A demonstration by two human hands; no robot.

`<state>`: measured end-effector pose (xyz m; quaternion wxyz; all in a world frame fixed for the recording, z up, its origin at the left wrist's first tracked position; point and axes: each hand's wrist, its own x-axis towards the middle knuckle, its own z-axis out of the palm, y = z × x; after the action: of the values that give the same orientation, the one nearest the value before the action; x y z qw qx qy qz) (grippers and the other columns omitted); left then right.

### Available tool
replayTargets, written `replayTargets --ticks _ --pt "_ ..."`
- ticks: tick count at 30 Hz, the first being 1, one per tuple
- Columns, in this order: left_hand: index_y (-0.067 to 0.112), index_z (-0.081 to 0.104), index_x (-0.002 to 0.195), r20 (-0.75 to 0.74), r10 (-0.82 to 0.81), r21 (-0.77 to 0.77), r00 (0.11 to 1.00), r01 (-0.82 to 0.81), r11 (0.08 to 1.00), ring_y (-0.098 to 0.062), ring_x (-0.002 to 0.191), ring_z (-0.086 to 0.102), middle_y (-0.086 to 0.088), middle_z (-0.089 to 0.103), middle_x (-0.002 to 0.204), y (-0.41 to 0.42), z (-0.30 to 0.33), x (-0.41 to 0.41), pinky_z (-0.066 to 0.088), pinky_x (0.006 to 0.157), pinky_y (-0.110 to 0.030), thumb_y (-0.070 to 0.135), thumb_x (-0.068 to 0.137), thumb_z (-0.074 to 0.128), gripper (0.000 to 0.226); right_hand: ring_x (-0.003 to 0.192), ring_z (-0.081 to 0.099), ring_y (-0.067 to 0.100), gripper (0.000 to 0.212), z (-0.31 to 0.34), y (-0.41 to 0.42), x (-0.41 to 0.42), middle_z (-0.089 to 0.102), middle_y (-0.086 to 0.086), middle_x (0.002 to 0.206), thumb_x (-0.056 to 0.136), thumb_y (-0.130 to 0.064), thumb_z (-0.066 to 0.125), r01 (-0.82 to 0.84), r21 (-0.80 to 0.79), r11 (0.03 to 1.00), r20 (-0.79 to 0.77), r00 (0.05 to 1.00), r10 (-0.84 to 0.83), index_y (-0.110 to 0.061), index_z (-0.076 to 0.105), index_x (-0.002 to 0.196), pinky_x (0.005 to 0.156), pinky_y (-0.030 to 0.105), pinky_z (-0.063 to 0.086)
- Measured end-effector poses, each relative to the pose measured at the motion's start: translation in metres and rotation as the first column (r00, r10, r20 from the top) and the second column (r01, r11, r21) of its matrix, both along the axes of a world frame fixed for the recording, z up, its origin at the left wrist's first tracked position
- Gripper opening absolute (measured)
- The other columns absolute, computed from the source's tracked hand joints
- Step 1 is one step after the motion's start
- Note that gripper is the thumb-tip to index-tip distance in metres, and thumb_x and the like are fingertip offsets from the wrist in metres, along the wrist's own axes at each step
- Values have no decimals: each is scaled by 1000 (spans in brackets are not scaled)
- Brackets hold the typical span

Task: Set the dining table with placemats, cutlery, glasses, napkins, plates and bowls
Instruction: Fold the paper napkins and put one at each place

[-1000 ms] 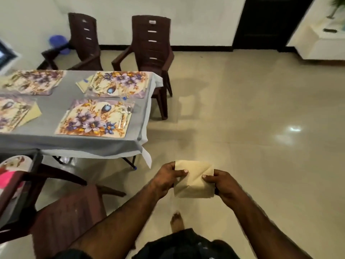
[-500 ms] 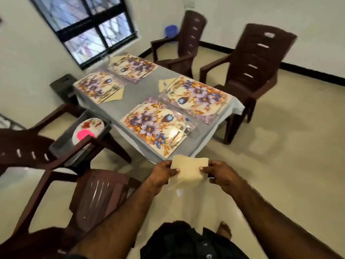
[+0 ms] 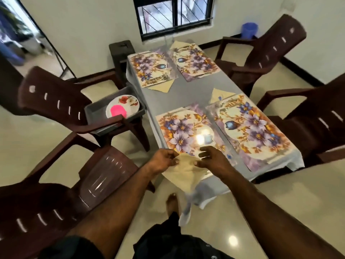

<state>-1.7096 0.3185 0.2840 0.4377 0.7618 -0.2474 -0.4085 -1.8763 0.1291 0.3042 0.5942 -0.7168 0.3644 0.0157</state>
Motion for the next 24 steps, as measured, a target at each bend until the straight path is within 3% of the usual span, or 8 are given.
replayTargets --ticks 3,6,8,12,16,19,22,24 --pt "1 78 101 84 -80 45 993 77 996 7 69 62 -1 71 88 -38 -11 49 52 72 -14 -6 86 81 17 81 67 12 33 -10 -27 57 73 -6 88 70 -25 95 -218 -233 948 -116 974 195 -23 73 94 77 32 54" --pt "14 80 99 111 -126 73 986 118 990 -9 79 66 4 73 86 -78 -21 92 58 79 -30 -1 85 83 21 66 59 14 28 -25 -54 101 61 -5 68 77 -28 88 -342 -345 874 -271 928 256 -23 62 66 64 33 45" --pt "21 77 101 156 -46 109 987 29 994 -18 83 68 4 71 88 -101 -31 116 60 84 -36 2 87 80 23 73 63 24 24 -34 -71 121 66 4 75 80 -29 84 -347 -415 841 -338 917 211 -16 66 71 65 35 48" --pt "26 74 111 313 94 144 945 -145 979 -24 103 70 0 73 113 -124 -48 140 56 91 -31 16 82 81 31 92 70 29 21 -56 -101 143 75 8 97 84 -28 82 -271 -424 864 -406 910 86 -13 77 97 68 27 44" --pt "32 71 120 506 -69 268 860 -80 960 -27 122 56 -1 64 129 -124 -72 133 48 102 -40 37 77 82 45 89 73 32 26 -78 -132 163 77 14 105 83 -21 82 -220 -365 904 -465 885 27 -10 78 107 69 30 56" --pt "34 69 125 636 -232 381 736 -38 924 -29 129 48 -2 58 135 -119 -84 114 41 102 -45 49 78 73 49 92 69 30 22 -88 -150 173 75 13 107 87 -19 79 -299 -401 866 -487 870 76 -7 77 105 60 23 44" --pt "34 68 130 682 -299 449 668 -59 891 -32 133 45 -7 53 147 -120 -89 98 40 105 -50 56 83 67 52 101 69 30 29 -92 -163 181 75 10 110 88 -28 79 -302 -394 868 -438 892 112 -10 77 110 79 30 52" --pt "35 65 136 682 -322 481 657 -72 873 -34 141 39 -9 46 157 -125 -93 89 35 111 -54 57 88 62 52 96 68 29 26 -94 -172 186 73 8 101 88 -35 79 -356 -396 846 -431 886 172 -11 76 99 79 32 50"
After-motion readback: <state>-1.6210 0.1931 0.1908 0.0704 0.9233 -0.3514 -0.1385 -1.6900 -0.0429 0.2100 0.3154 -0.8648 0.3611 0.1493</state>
